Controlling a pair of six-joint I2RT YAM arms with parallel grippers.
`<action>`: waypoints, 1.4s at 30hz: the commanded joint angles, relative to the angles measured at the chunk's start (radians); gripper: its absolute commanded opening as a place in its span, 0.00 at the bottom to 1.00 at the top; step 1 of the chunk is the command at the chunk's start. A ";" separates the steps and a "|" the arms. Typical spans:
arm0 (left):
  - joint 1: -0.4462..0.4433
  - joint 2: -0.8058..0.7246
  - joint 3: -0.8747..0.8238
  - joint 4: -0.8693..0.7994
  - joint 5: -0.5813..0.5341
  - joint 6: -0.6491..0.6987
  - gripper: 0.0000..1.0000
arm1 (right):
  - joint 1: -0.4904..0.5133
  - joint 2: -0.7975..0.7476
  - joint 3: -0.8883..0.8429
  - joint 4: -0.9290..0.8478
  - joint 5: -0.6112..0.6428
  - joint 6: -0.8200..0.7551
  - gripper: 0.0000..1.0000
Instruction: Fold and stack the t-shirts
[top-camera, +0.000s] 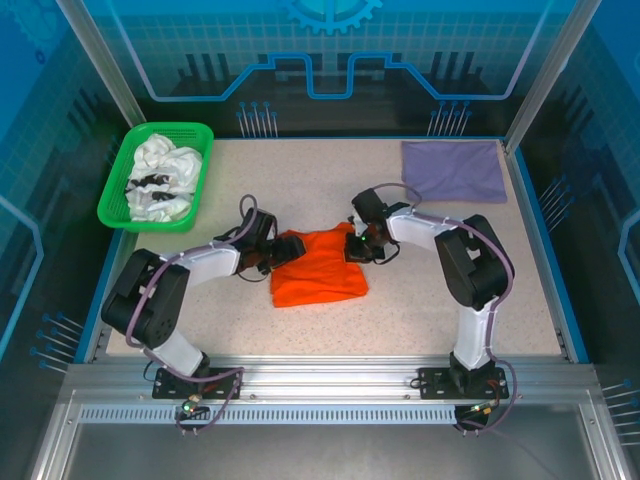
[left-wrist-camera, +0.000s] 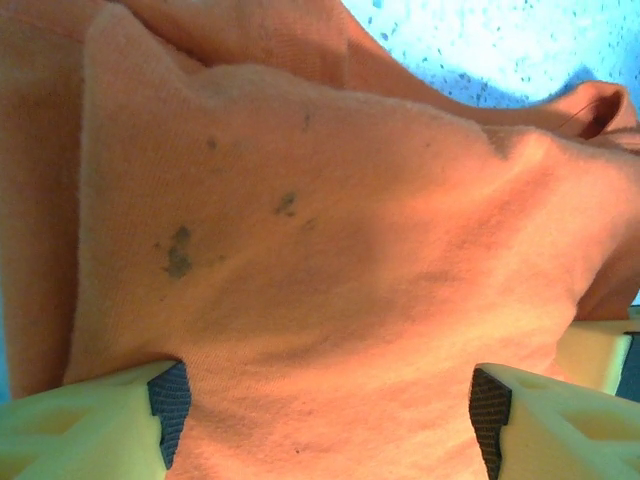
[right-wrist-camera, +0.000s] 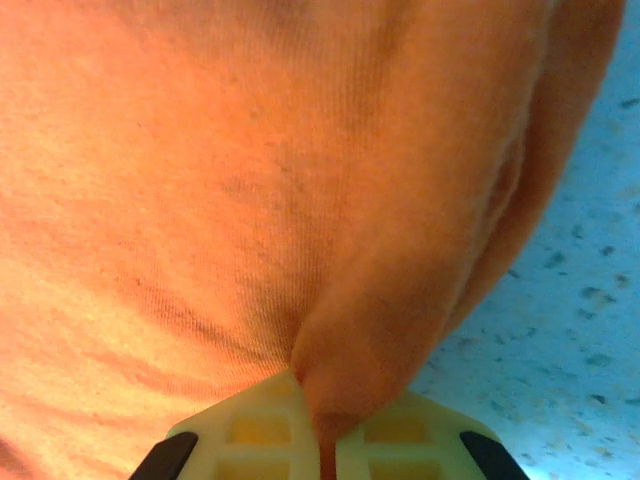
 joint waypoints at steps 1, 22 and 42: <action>0.010 -0.074 -0.036 -0.051 -0.062 -0.030 0.83 | 0.007 0.043 0.043 -0.065 0.093 -0.049 0.01; 0.010 -0.675 -0.607 0.337 -0.092 -0.139 0.90 | -0.158 0.087 0.460 -0.212 0.534 -0.222 0.00; 0.011 -0.717 -0.626 0.374 -0.055 -0.172 0.88 | -0.298 0.380 1.093 -0.439 0.592 -0.372 0.00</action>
